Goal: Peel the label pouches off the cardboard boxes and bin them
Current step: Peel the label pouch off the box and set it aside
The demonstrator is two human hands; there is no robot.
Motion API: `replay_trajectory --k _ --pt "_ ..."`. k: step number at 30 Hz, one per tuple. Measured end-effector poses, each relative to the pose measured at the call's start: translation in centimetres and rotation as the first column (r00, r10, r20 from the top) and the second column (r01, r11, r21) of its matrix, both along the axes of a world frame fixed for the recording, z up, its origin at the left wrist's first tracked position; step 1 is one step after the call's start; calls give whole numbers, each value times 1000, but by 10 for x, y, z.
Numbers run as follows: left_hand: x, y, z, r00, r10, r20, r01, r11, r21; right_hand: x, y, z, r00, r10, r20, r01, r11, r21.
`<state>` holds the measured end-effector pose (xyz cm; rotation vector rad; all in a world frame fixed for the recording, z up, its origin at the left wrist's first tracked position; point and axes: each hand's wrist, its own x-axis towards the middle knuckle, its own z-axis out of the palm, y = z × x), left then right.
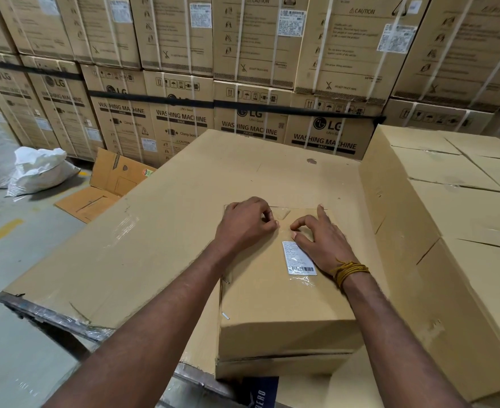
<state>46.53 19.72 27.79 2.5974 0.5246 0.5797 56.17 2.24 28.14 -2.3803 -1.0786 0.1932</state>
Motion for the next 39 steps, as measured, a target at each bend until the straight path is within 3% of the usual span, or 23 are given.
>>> replay_trajectory --k 39 --pt "-1 0 0 1000 -8 -19 8 1000 -4 -5 -1 6 997 71 -15 -71 997 -13"
